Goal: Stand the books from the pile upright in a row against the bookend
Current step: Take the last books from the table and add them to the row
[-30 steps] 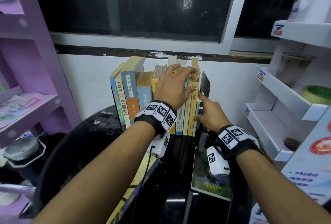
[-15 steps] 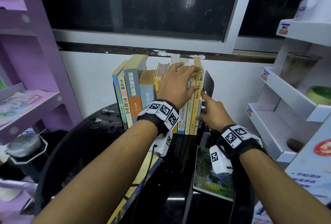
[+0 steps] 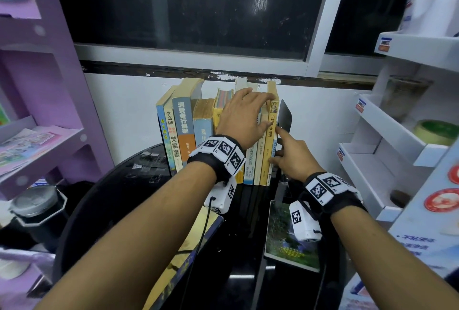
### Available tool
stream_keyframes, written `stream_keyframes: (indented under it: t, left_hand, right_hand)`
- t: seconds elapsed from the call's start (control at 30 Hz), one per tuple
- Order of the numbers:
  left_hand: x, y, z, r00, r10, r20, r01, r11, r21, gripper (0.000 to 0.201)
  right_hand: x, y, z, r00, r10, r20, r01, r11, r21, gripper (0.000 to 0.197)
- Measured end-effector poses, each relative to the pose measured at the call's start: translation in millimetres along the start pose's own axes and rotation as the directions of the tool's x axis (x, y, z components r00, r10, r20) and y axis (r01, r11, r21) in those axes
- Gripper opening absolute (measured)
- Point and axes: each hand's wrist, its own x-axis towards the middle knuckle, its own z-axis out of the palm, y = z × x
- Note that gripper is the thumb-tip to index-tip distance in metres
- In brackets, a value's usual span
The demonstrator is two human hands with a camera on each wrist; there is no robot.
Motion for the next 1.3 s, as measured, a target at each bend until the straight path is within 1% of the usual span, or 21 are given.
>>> stream_keyframes:
  t: [0.13, 0.27, 0.37, 0.43, 0.5, 0.6, 0.67, 0.73, 0.8, 0.87, 0.9, 0.97, 1.03, 1.07, 1.1, 1.17, 1.23, 1.3]
  left_hand:
    - [-1.2, -1.3, -6.9, 0.999, 0.053, -0.009, -0.053, 0.996, -0.068, 0.048]
    - [-16.7, 1.7, -10.4, 0.995, 0.042, -0.09, -0.05, 0.995, -0.083, 0.042]
    - [-33.9, 9.1, -11.7, 0.989, 0.034, -0.14, -0.048, 0.994, -0.095, 0.038]
    - [-45.5, 13.9, -11.1, 0.987, 0.01, -0.157, -0.031, 0.991, -0.131, 0.036]
    - [-55.5, 18.4, -8.4, 0.991, -0.018, -0.132, -0.006, 0.985, -0.174, 0.035]
    - [-68.1, 24.6, -0.6, 0.997, -0.055, -0.047, 0.043, 0.972, -0.229, 0.034]
    - [-75.0, 26.7, 7.2, 0.995, -0.093, 0.029, 0.097, 0.965, -0.242, 0.035]
    - [-81.8, 26.9, 16.0, 0.979, -0.149, 0.139, 0.182, 0.946, -0.268, 0.036]
    - [-88.8, 27.1, 22.6, 0.942, -0.195, 0.274, 0.271, 0.922, -0.277, 0.039]
    - [-94.8, 28.7, 26.4, 0.878, -0.215, 0.427, 0.347, 0.902, -0.259, 0.045]
    - [-97.1, 29.6, 28.9, 0.832, -0.22, 0.509, 0.386, 0.889, -0.245, 0.048]
    - [-100.2, 31.3, 34.5, 0.718, -0.223, 0.66, 0.471, 0.853, -0.224, 0.055]
    - [-103.0, 33.1, 41.8, 0.618, -0.215, 0.756, 0.538, 0.817, -0.208, 0.059]
    - [-104.7, 34.9, 44.8, 0.582, -0.213, 0.785, 0.559, 0.805, -0.197, 0.06]
    - [-107.0, 37.1, 47.6, 0.553, -0.212, 0.806, 0.576, 0.796, -0.186, 0.06]
    - [-110.6, 41.7, 51.1, 0.508, -0.21, 0.836, 0.596, 0.786, -0.165, 0.063]
    - [-112.0, 45.7, 52.8, 0.481, -0.206, 0.852, 0.595, 0.791, -0.144, 0.065]
    - [-111.5, 48.4, 53.9, 0.469, -0.204, 0.859, 0.58, 0.805, -0.125, 0.066]
  right_hand:
    - [-9.7, -3.2, -8.2, 1.0, -0.02, -0.02, 0.02, 1.0, 0.006, 0.068]
    - [-22.4, -3.6, -16.8, 0.999, 0.012, -0.041, -0.014, 0.999, -0.032, 0.063]
    - [-33.1, -1.6, -22.3, 0.999, 0.054, -0.001, -0.054, 0.994, -0.092, 0.059]
    - [-39.9, 0.4, -24.2, 0.994, 0.093, 0.055, -0.085, 0.987, -0.134, 0.058]
    - [-46.0, 3.5, -24.8, 0.983, 0.135, 0.122, -0.112, 0.977, -0.18, 0.061]
    - [-55.1, 8.0, -25.2, 0.958, 0.198, 0.206, -0.139, 0.953, -0.268, 0.065]
    - [-61.6, 11.0, -25.1, 0.937, 0.236, 0.257, -0.151, 0.939, -0.31, 0.067]
    - [-68.3, 14.4, -24.9, 0.912, 0.276, 0.302, -0.166, 0.925, -0.343, 0.07]
    - [-74.2, 17.3, -24.9, 0.893, 0.311, 0.326, -0.179, 0.908, -0.379, 0.072]
    - [-78.5, 20.2, -24.8, 0.878, 0.339, 0.337, -0.19, 0.895, -0.404, 0.074]
    - [-80.6, 21.5, -24.7, 0.87, 0.351, 0.345, -0.194, 0.889, -0.416, 0.075]
    - [-83.6, 24.3, -23.7, 0.85, 0.379, 0.365, -0.203, 0.876, -0.437, 0.077]
    - [-85.6, 27.3, -22.1, 0.834, 0.401, 0.378, -0.215, 0.868, -0.447, 0.081]
    - [-86.7, 28.4, -21.3, 0.829, 0.409, 0.38, -0.214, 0.862, -0.46, 0.083]
    - [-87.5, 29.0, -20.2, 0.826, 0.416, 0.381, -0.208, 0.853, -0.478, 0.085]
    - [-88.7, 31.1, -17.5, 0.823, 0.425, 0.377, -0.196, 0.835, -0.514, 0.089]
    - [-89.2, 33.4, -14.4, 0.83, 0.424, 0.363, -0.189, 0.825, -0.533, 0.092]
    - [-89.3, 35.9, -11.8, 0.843, 0.415, 0.343, -0.194, 0.828, -0.526, 0.094]
